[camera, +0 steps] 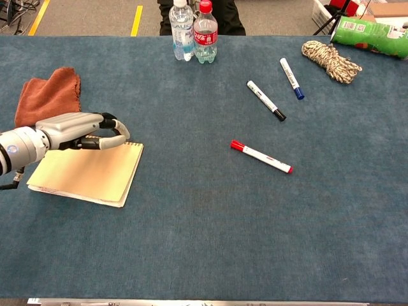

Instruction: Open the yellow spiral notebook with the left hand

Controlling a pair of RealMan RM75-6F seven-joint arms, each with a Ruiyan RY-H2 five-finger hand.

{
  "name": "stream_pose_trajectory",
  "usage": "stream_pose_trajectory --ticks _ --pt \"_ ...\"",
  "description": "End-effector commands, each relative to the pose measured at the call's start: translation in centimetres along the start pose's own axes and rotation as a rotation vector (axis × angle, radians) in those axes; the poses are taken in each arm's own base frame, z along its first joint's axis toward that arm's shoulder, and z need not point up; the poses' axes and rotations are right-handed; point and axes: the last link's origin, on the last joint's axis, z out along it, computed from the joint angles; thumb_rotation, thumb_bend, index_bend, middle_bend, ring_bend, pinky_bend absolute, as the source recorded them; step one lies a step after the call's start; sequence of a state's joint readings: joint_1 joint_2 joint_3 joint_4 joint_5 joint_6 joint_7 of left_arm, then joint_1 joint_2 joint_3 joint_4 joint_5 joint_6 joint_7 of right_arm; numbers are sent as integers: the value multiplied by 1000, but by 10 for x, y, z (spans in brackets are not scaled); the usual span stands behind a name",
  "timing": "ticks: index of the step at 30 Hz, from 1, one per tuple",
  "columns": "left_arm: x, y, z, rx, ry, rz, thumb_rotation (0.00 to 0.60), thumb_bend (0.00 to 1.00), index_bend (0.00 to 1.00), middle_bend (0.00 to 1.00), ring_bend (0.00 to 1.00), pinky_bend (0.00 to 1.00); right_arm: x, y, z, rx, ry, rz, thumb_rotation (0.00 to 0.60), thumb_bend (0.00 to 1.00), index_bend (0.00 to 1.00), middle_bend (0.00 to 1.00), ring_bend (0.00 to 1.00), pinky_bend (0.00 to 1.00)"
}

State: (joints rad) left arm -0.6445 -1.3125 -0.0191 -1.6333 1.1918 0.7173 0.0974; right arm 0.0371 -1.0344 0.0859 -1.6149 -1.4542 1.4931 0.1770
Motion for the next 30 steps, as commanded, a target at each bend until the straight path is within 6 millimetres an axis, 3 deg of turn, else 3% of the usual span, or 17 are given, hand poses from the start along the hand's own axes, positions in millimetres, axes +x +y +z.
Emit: stream_pose_trajectory --ticks 1,6,8,11,12,18,23,30 --pt "-9 2 -18 -18 -36 4 31 253 228 277 0 0 0 0 0 2 1 2 600 268 378 298 185 298" --pt "-13 7 -43 -43 -48 -12 40 253 228 300 0 0 1 -1 -1 9 8 4 600 268 378 297 185 298" --pt "-10 7 -54 -55 -16 -22 96 253 226 298 0 0 1 -1 0 11 9 5 600 268 378 298 185 298" --pt "-6 0 -71 -69 58 27 499 255 177 254 0 0 0 -1 1 16 5 7 600 268 378 298 185 298" --pt "-5 -4 -76 -70 83 59 594 256 140 231 0 0 -1 -2 1 17 3 7 600 268 378 297 185 298" --pt "-12 -32 -104 -18 150 140 600 256 6 97 0 0 -4 -7 5 35 -8 7 600 268 378 298 184 298" --pt "-24 -51 -113 29 134 195 600 256 0 34 0 0 -5 -15 8 59 -13 4 600 269 378 298 185 298" --pt "-42 -60 -112 46 125 217 600 256 0 0 0 0 -3 -20 7 66 -9 -2 600 268 378 298 184 298"
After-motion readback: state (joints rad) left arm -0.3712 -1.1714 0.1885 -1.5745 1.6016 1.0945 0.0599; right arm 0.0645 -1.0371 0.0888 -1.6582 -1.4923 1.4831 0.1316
